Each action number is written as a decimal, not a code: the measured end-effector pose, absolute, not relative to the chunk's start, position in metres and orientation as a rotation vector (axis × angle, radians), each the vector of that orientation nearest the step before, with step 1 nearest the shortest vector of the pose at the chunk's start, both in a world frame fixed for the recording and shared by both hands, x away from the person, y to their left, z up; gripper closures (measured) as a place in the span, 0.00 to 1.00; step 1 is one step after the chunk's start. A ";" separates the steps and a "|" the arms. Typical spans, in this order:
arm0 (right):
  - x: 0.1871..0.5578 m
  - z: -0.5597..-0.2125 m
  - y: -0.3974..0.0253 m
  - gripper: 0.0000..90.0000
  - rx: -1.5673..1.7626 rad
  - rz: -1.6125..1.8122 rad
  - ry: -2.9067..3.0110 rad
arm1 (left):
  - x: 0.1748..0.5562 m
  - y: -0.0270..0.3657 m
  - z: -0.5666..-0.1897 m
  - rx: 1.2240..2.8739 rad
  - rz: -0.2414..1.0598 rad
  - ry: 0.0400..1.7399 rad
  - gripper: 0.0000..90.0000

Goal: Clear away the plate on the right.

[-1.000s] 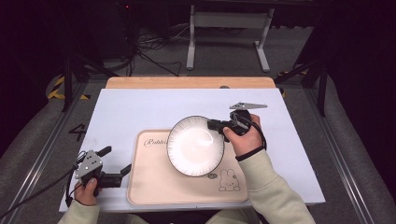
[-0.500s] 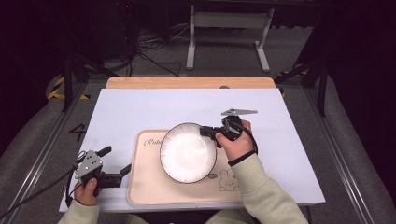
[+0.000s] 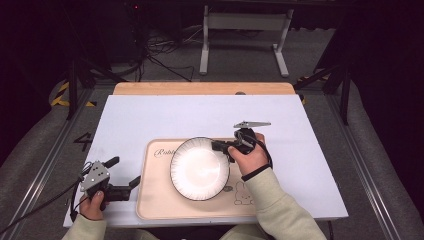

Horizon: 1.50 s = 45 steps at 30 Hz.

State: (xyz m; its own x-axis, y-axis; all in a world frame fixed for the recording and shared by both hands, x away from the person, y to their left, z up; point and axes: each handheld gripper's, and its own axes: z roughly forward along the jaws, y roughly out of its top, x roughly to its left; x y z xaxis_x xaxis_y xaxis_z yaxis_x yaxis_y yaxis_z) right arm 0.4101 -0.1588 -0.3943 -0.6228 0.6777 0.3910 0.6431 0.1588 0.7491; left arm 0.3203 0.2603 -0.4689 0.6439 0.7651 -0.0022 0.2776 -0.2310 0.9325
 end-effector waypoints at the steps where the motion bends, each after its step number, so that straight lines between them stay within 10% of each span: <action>1: 0.410 -0.395 -0.159 0.92 1.350 1.496 2.364 | 0.320 0.260 -0.469 1.801 0.574 0.835 0.00; 45: 0.422 -0.426 -0.172 0.92 1.388 1.296 2.469 | 0.320 0.260 -0.469 1.802 0.574 0.839 0.00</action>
